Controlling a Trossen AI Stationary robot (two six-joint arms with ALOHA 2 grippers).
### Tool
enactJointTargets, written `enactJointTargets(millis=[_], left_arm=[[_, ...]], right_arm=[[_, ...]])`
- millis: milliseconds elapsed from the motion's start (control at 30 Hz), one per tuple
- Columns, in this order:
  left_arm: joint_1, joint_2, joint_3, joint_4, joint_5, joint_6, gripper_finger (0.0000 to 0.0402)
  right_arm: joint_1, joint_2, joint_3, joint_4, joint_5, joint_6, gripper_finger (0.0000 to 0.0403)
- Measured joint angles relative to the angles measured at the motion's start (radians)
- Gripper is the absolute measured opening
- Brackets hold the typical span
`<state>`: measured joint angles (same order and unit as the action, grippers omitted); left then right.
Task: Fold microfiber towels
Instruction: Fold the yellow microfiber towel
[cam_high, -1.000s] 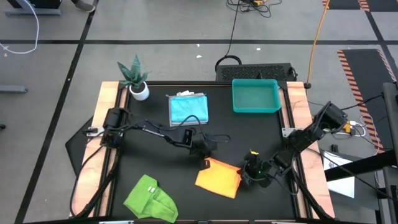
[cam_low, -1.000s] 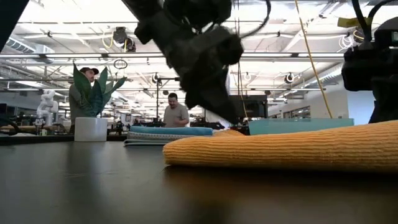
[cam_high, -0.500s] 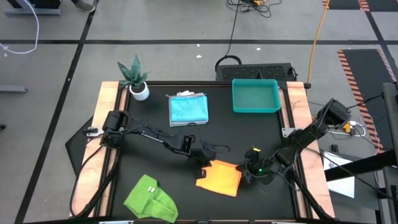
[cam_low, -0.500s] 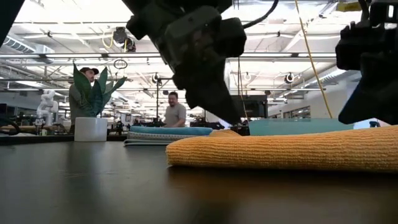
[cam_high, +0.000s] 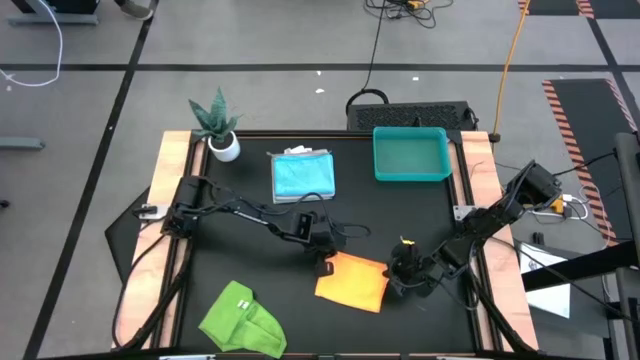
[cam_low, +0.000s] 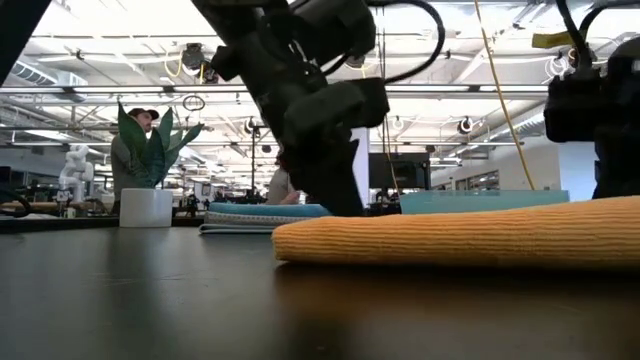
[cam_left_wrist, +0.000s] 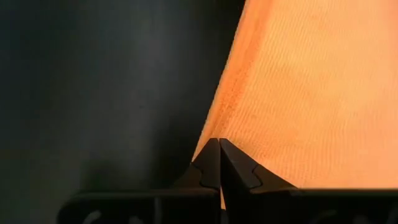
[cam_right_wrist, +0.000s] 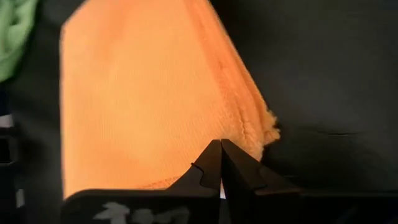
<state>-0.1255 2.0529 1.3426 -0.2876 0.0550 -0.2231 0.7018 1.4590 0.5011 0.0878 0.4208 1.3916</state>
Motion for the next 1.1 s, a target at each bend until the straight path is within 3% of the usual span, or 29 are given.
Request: enactJointTargets(millis=[133, 467, 900, 1100], left_arm=[[0.004, -0.002, 0.002, -0.024, -0.067, -0.026, 0.0], [-0.022, -0.094, 0.001, 0.019, -0.064, -0.056, 0.0], [-0.067, -0.074, -0.041, -0.029, -0.027, -0.088, 0.0], [-0.033, -0.076, -0.096, -0.005, -0.029, -0.131, 0.0]], right_arm=[[0.0, 0.0, 0.0, -0.028, 0.031, 0.01, 0.0], [-0.006, -0.142, 0.0, -0.039, 0.132, -0.092, 0.0], [-0.098, -0.081, -0.009, -0.051, -0.105, -0.154, 0.0], [-0.135, -0.082, -0.059, -0.036, -0.129, -0.15, 0.0]])
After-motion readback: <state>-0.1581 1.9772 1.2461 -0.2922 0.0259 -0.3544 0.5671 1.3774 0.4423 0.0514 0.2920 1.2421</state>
